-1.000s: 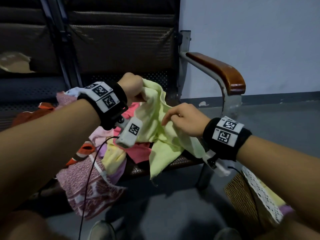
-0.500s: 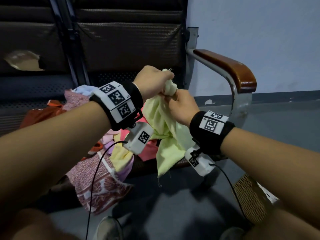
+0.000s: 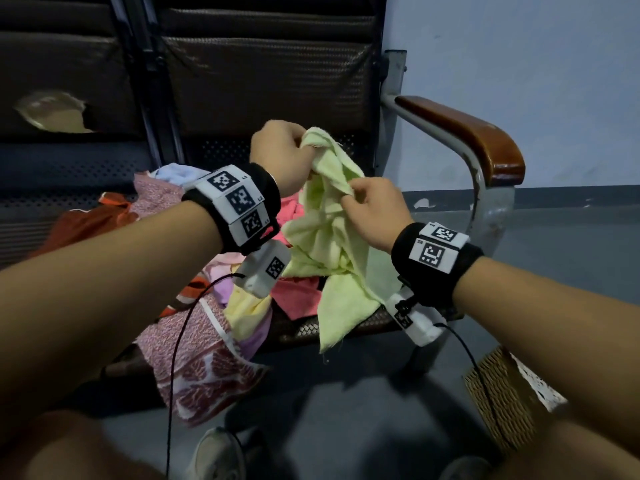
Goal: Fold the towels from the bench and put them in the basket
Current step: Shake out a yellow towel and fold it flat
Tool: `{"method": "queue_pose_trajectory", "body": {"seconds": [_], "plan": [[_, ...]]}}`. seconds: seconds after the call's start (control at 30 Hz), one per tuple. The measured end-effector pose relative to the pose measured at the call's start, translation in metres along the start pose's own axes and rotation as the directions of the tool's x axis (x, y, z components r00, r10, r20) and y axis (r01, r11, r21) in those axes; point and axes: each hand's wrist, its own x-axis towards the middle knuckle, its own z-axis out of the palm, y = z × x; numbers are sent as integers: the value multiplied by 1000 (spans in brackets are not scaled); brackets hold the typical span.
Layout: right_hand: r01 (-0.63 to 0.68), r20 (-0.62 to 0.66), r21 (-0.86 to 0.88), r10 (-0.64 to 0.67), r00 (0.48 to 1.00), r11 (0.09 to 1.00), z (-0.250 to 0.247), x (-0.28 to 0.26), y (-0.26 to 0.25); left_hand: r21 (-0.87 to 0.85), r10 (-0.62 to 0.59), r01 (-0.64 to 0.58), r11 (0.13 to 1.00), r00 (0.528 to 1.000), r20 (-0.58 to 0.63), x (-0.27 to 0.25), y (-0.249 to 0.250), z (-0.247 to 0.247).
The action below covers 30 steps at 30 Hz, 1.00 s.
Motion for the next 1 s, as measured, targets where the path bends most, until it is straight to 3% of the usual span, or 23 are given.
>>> {"method": "queue_pose_trajectory", "body": {"seconds": [0.07,0.13,0.17,0.23,0.37,0.47,0.57,0.7,0.77,0.9,1.0], "plan": [[-134,-8,161,137,991,978,-3,2,5,-157,-97,95,983,995,-7,4,-6,0],[-281,-10,353,304,953,892,-7,5,3,-289,-183,189,939,982,48,6,-9,1],[-313,-13,396,346,938,863,-9,6,2,-314,-191,206,927,978,80,7,-10,3],[-286,15,384,304,953,878,-14,5,2,-326,-169,198,924,979,115,7,-10,4],[-72,149,154,49,988,985,-14,0,12,-216,-146,160,963,986,79,9,-12,3],[35,154,-56,-26,988,998,-19,-2,19,88,-106,92,992,981,162,9,-20,-3],[35,225,-238,20,974,971,-25,-3,23,289,-51,12,957,990,130,4,-23,-8],[-60,300,-380,184,936,923,-30,-1,31,201,-41,26,979,997,68,4,-23,-7],[-126,247,-316,210,946,940,-32,0,32,210,-31,18,978,998,62,4,-22,-9],[-207,148,81,194,970,975,-34,4,32,350,-61,29,936,995,79,5,-24,-13],[-261,162,236,227,960,936,-40,4,33,155,-146,142,978,989,13,7,-29,-16]]}}
